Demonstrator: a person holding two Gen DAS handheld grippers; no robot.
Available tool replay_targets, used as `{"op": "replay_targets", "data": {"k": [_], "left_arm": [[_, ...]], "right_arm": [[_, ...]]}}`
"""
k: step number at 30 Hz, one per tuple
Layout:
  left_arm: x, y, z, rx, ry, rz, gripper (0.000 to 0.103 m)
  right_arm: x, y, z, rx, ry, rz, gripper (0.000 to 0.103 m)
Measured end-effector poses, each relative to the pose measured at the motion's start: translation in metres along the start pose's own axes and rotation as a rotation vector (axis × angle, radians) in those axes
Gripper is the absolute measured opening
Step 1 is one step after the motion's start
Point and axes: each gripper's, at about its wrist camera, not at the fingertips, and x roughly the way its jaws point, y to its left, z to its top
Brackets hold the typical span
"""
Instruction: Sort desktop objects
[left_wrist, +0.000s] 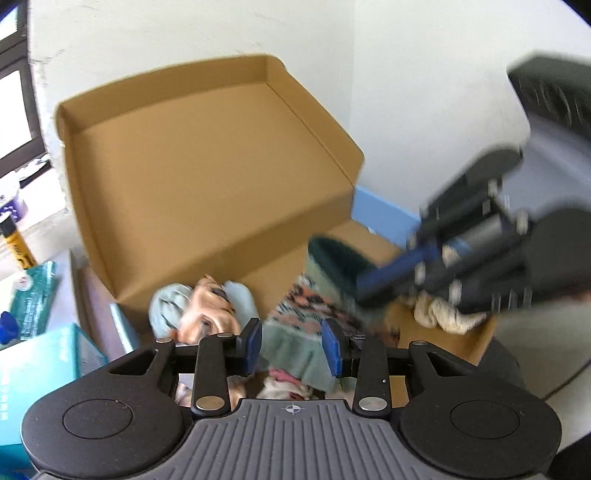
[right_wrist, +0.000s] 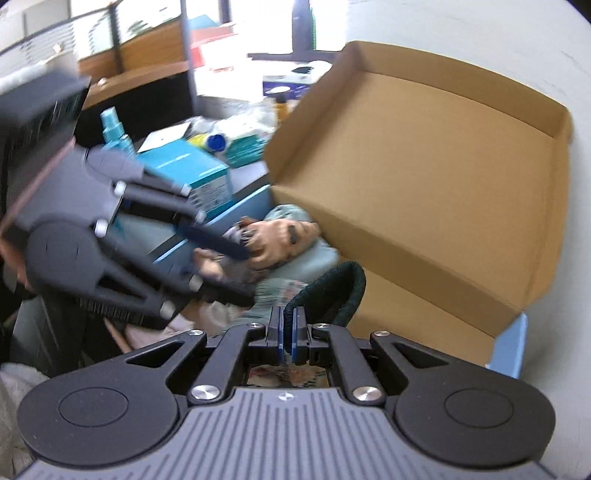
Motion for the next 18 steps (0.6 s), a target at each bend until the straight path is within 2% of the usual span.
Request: {"op": "replay_targets", "data": {"k": [7,10,12,15,18], "left_arm": [[-0.008,-0.002,0.010,-0.017,-0.039,-0.004,0.038],[-0.008,-0.001,0.012,-0.039,-0.047,-0.046,0.038],[-0.006,-0.002,0.012,-0.049,-0.046,-0.077,0.034],[0.003,-0.005,0.010,-0.046,-0.026,-0.100,0.022],[0.011,-0.005,0.005,-0.057,0.003,-0.123,0.020]], "right_arm": [[0.016,0.027,0.000,-0.089,0.042,0.021,0.006],[0.022,0.036,-0.004,-0.127,0.059,0.019,0.006],[0.026,0.041,-0.006,-0.150,0.067,0.015,0.006],[0.030,0.047,-0.009,-0.175,0.075,0.020,0.006],[0.031,0.048,-0.011,-0.176,0.071,0.026,0.006]]}}
